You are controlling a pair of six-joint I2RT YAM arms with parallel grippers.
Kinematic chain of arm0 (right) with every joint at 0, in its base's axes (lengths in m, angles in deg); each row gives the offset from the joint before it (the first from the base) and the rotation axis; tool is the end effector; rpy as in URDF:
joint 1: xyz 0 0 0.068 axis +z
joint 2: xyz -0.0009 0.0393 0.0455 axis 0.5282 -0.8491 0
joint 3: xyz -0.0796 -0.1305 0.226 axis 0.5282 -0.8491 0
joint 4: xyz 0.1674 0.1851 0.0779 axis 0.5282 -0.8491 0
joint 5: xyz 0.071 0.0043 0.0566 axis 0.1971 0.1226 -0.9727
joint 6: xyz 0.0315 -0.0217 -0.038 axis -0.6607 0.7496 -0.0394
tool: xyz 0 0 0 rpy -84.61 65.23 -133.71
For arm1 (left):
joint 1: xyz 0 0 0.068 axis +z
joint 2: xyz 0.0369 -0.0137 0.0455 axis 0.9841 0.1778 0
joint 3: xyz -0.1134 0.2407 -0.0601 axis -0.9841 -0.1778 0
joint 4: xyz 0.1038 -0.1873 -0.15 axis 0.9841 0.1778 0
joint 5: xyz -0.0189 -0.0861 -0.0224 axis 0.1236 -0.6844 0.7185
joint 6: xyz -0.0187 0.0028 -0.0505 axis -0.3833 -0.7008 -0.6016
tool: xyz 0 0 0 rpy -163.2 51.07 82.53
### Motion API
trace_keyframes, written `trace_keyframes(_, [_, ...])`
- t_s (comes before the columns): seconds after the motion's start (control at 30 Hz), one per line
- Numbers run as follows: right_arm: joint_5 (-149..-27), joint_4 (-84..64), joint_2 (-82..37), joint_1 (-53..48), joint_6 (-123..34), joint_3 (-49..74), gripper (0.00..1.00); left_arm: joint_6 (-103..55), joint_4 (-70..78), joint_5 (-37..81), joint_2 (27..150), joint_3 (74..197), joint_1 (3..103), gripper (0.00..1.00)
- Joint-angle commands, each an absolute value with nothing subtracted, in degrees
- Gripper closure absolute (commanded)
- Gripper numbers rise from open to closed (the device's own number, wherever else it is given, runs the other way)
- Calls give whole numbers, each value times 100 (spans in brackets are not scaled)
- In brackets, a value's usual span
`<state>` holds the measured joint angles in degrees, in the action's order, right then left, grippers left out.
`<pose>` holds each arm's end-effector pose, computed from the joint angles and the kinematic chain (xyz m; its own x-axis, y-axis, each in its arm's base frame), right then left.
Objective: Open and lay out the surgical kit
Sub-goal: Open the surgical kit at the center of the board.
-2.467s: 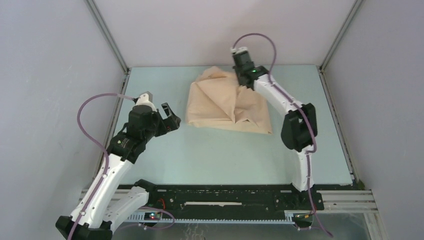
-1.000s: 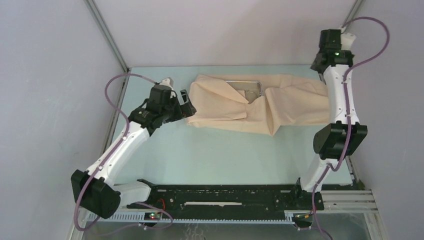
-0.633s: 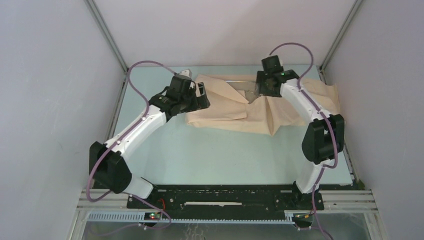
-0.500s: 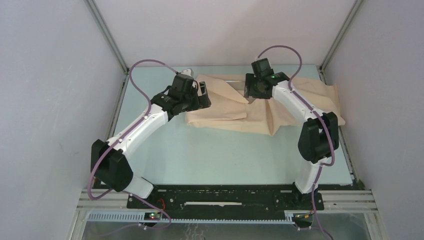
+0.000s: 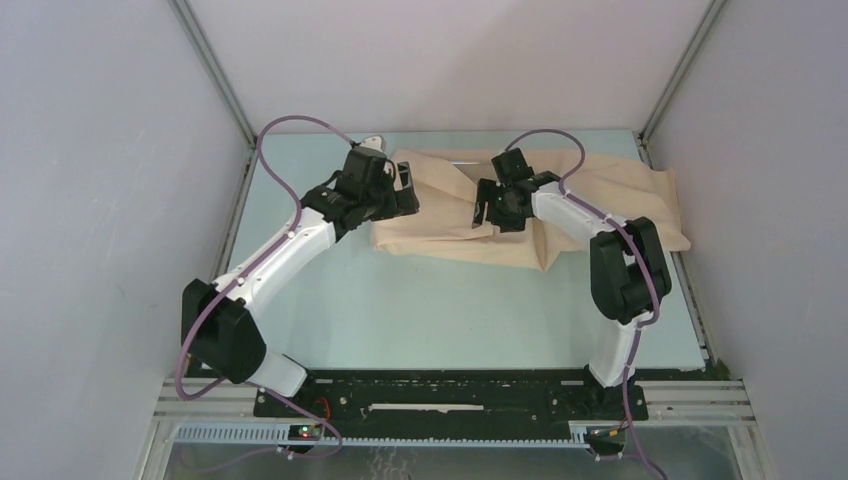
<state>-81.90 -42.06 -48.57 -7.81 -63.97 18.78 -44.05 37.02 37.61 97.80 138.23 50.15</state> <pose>0.3679 0.1655 0.2205 -0.8841 0.0860 -0.4594 -0.0371 0.9669 0.2524 0.2891 -0.1590 0.3224 -0.6938 -0.1979 -0.6925 0.0511 0.9456 -0.3214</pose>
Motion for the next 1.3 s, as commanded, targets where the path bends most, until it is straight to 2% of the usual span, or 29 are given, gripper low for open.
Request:
trace_keyframes(0.0, [-8668,-3703,-4928,-762,-6834,1829,24,-4147,3245,3646,9784,13869,5005,4])
trace_keyframes(0.23, [-9145,-3535,-5196,-861,-7132,1843,44,-3630,2203,3445,9811,13505,4937,3])
trace_keyframes(0.27, [-9195,-3529,-5230,-885,-7171,1852,49,-3462,2070,3458,9834,13474,4897,3])
trace_keyframes(0.4, [-9367,-3557,-5286,-968,-7229,2033,83,-2845,1463,3581,9921,13246,4638,4])
trace_keyframes(0.53, [-9534,-3820,-5318,-969,-7243,2545,99,-2069,733,3943,10065,12966,4284,6])
trace_keyframes(0.8, [-10033,-4253,-5407,-930,-7304,3475,100,-1128,-709,3230,10355,12491,4224,10])
trace_keyframes(1.07, [-10303,-4372,-5559,-897,-7429,3953,100,-646,-490,2514,10796,12766,4220,14])
trace_keyframes(1.27, [-10352,-4555,-5671,-839,-7425,4368,100,-626,-394,2686,11192,13003,4222,17])
